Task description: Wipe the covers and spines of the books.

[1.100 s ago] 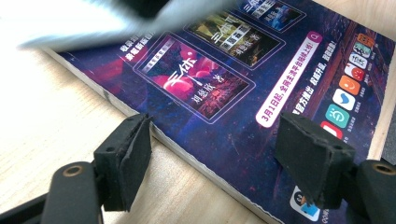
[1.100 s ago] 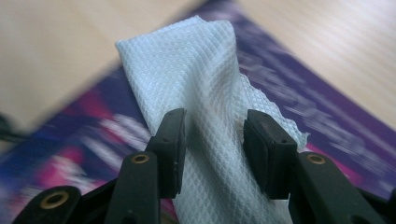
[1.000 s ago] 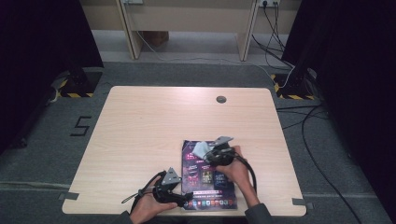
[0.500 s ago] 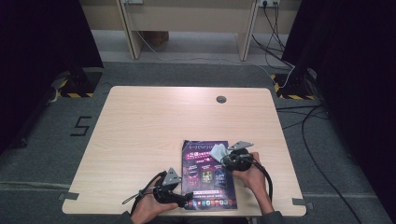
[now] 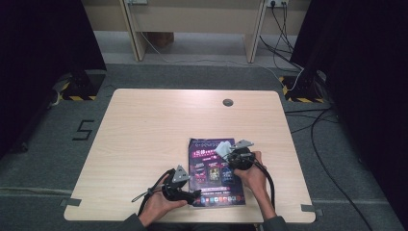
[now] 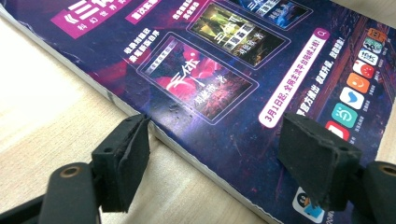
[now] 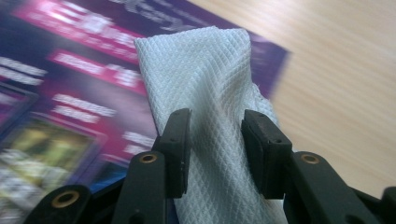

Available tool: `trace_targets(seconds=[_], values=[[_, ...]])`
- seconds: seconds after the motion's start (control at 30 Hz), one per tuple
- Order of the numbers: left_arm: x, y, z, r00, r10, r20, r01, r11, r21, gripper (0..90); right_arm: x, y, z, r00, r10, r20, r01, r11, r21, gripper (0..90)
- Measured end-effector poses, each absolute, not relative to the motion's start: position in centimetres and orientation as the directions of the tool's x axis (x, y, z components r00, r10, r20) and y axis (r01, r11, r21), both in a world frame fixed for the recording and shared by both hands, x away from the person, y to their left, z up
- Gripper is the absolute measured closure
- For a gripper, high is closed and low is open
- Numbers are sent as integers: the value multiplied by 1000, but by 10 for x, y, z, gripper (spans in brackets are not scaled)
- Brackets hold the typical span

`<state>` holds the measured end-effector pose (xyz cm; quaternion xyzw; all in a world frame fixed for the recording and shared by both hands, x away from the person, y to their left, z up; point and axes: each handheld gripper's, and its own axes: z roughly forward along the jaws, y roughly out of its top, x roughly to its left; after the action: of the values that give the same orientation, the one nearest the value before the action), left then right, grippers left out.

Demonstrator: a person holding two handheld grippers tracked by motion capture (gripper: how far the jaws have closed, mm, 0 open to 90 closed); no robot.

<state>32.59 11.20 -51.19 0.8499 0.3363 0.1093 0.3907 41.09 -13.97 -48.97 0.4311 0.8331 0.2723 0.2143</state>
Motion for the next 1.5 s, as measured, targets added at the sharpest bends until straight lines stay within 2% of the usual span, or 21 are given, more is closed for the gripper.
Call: trace_targets(seconds=[0.1, 0.23, 0.33, 0.43, 0.57, 0.8, 0.9, 0.97, 1.13, 1.5], values=[[324, 111, -512, 752, 657, -60, 473, -474, 742, 261, 404, -122, -492, -585, 809, -61, 588, 474, 655, 627], [323, 112, -513, 747, 661, -68, 476, -461, 749, 261, 393, -98, -494, -663, 747, -51, 537, 522, 663, 626], [322, 113, -513, 747, 660, -74, 474, -452, 755, 265, 390, -92, -493, -683, 727, -71, 515, 548, 659, 598], [322, 115, -514, 741, 665, -97, 487, -433, 759, 271, 394, -98, -494, -667, 745, -31, 545, 515, 662, 570], [319, 120, -512, 742, 663, -102, 496, -439, 749, 259, 399, -111, -492, -631, 773, -68, 557, 512, 655, 569], [296, 119, -508, 769, 635, -70, 457, -471, 755, 266, 409, -153, -491, -495, 861, -113, 617, 440, 652, 563], [293, 119, -508, 774, 631, -55, 449, -486, 750, 270, 407, -160, -491, -478, 874, -91, 630, 413, 657, 570], [294, 119, -508, 773, 632, -52, 448, -487, 750, 269, 404, -157, -491, -483, 868, -113, 622, 432, 653, 590], [295, 121, -508, 771, 635, -54, 454, -488, 746, 267, 396, -142, -490, -519, 843, -141, 600, 476, 643, 596], [291, 137, -501, 772, 627, -106, 479, -464, 745, 254, 383, -90, -493, -664, 747, -33, 552, 519, 653, 586]])
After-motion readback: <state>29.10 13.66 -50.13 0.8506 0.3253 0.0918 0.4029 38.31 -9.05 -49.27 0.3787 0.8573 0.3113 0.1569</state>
